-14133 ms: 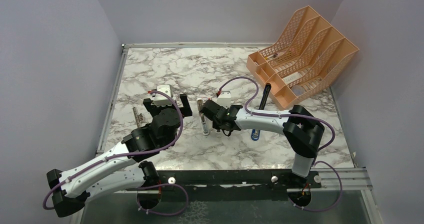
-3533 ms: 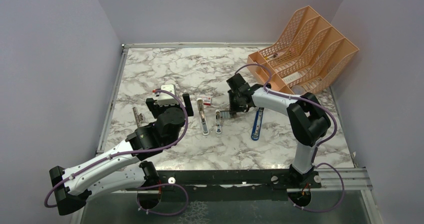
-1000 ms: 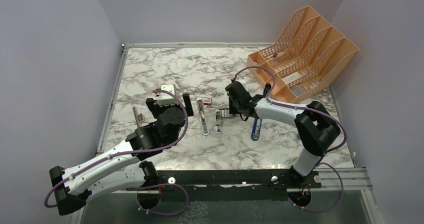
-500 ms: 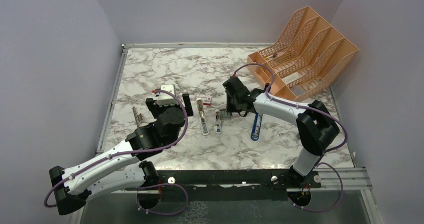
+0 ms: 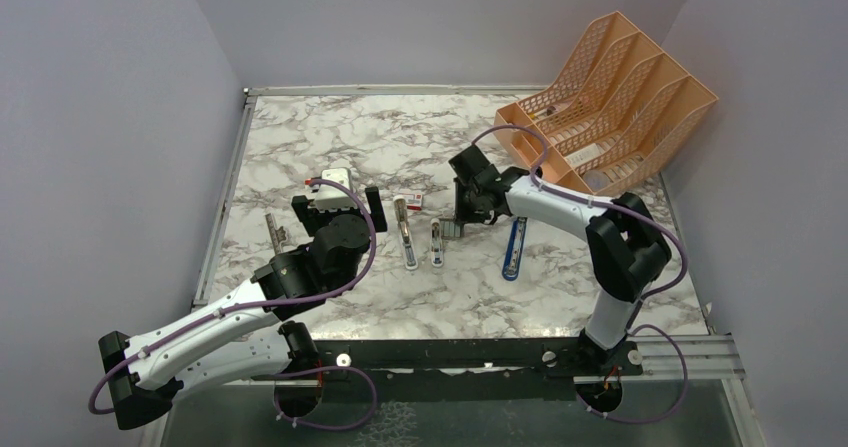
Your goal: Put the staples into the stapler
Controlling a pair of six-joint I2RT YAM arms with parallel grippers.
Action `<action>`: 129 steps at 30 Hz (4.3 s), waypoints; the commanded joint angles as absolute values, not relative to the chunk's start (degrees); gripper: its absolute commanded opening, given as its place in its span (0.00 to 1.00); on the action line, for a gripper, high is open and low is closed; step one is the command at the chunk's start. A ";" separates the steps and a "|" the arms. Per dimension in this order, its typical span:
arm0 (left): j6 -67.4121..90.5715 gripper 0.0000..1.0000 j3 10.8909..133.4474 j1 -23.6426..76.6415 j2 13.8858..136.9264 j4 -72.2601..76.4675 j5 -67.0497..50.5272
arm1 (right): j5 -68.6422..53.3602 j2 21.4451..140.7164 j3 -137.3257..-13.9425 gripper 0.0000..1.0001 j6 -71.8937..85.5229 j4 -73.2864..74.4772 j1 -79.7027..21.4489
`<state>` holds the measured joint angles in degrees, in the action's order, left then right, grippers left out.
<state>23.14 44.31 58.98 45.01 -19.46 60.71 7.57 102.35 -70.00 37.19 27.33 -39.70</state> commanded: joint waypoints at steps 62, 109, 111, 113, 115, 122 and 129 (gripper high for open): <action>23.29 0.99 43.95 58.80 43.98 -19.58 61.70 | 14.64 104.61 -71.54 0.30 24.66 27.64 -42.05; 23.44 0.99 44.03 58.80 44.69 -19.53 60.88 | 6.29 98.46 -66.55 0.01 27.58 20.34 -43.77; 23.54 0.99 44.03 58.80 44.73 -19.53 60.46 | 5.68 95.82 -64.87 0.01 28.50 18.37 -43.77; 23.88 0.99 43.83 58.80 44.63 -19.60 59.55 | 4.99 93.00 -63.20 0.01 29.45 16.62 -43.77; 24.35 0.99 43.53 58.80 44.41 -19.58 58.02 | 4.21 90.91 -61.50 0.01 30.31 15.24 -43.77; 25.94 0.99 42.74 58.80 44.30 -19.59 55.14 | 3.70 93.74 -62.86 0.15 28.51 18.29 -43.77; 25.66 0.99 42.56 58.80 44.14 -19.60 55.58 | 4.61 100.00 -65.52 0.21 26.75 19.03 -43.81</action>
<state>25.08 43.05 58.96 44.69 -19.49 56.40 4.49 97.93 -63.24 28.12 17.54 -43.46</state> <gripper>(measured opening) 0.987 0.212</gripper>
